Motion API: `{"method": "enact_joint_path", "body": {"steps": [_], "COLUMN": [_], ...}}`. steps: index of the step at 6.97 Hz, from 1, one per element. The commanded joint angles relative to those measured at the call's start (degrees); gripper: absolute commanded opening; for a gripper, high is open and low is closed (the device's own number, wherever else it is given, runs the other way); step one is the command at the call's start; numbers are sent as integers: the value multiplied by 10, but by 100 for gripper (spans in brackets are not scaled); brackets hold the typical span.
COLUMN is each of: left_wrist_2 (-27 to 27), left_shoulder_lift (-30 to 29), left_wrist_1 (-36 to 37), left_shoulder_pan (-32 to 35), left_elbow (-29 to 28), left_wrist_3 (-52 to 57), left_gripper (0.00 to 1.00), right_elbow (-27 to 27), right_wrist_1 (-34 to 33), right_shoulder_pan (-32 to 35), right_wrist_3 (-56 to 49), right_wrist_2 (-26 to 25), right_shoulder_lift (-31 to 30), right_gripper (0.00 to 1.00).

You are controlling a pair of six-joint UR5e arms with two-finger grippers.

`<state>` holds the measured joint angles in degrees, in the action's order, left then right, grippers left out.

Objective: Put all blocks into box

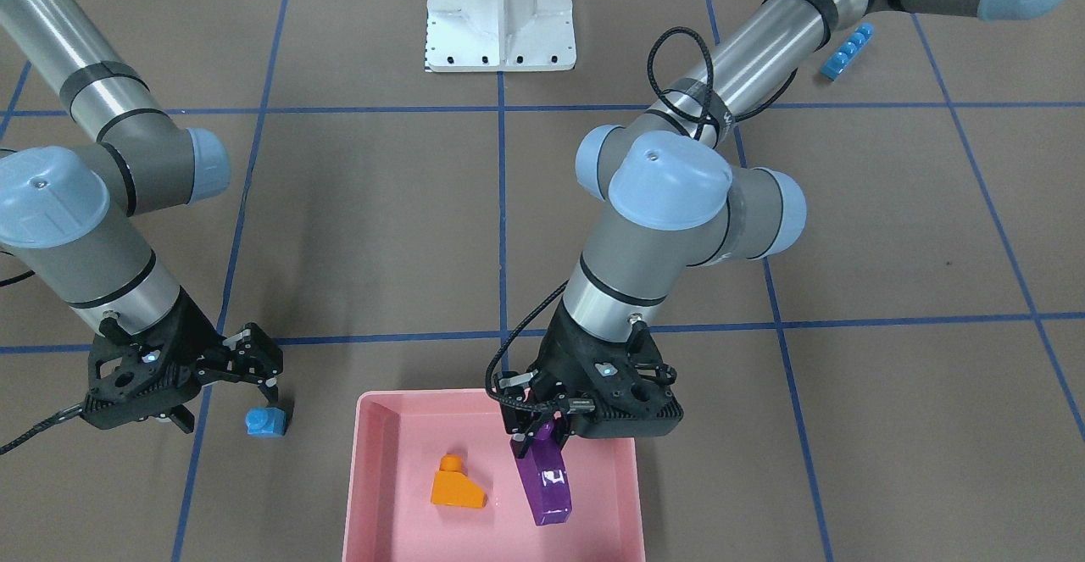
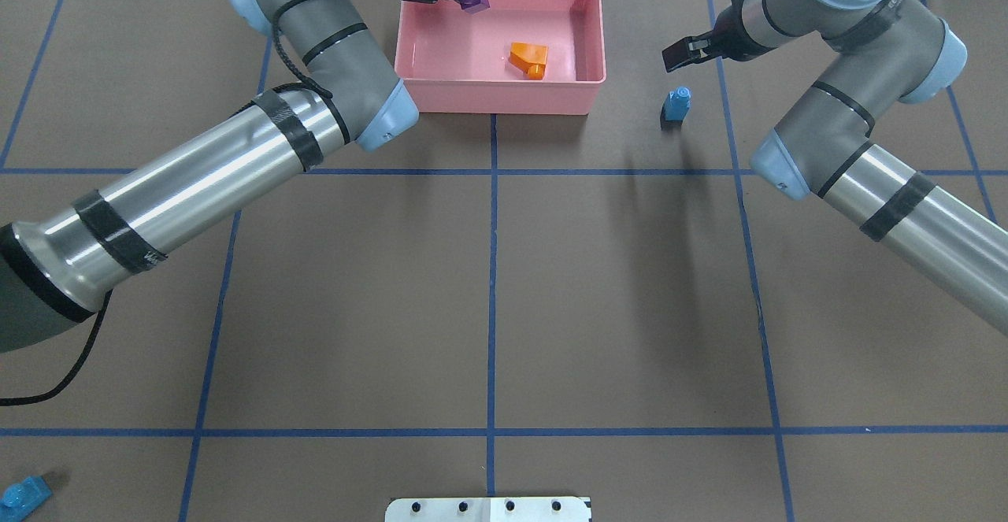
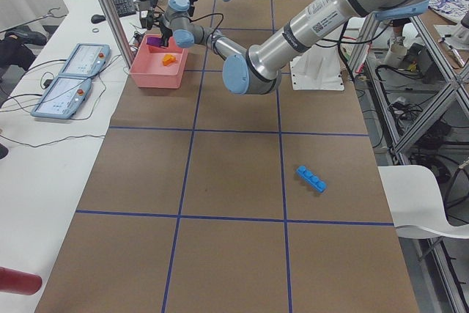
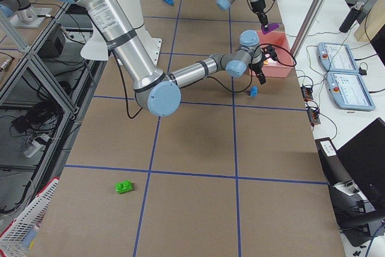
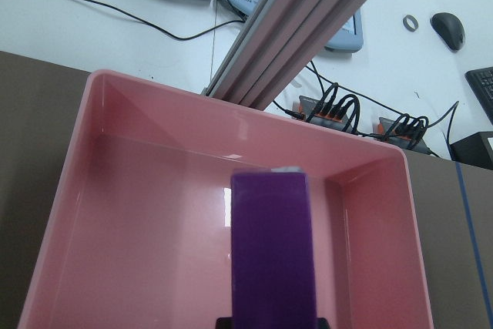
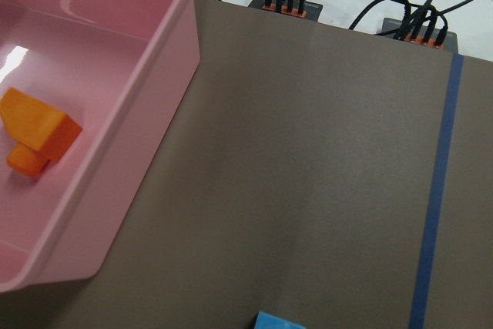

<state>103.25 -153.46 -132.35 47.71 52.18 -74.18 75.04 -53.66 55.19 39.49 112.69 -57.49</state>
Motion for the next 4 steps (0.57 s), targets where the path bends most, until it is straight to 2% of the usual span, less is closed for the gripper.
{"method": "enact_joint_path", "body": {"steps": [1, 3, 4], "left_wrist_2": [-52, -71, -81], "left_shoulder_lift": [-22, -26, -27], "left_wrist_1": [-4, -4, -5], "left_shoulder_pan": [-16, -17, -17], "left_elbow": [-50, -80, -91], "left_wrist_3": [0, 1, 1], "left_gripper": [0, 0, 0], "right_elbow": [-53, -92, -95], "right_wrist_1": [59, 60, 60], "right_shoulder_pan": [-4, -17, -21], "right_wrist_3": [7, 11, 16], "right_wrist_2": [-18, -32, -32], "right_shoulder_lift": [-6, 20, 20], "right_gripper": [99, 99, 99]}}
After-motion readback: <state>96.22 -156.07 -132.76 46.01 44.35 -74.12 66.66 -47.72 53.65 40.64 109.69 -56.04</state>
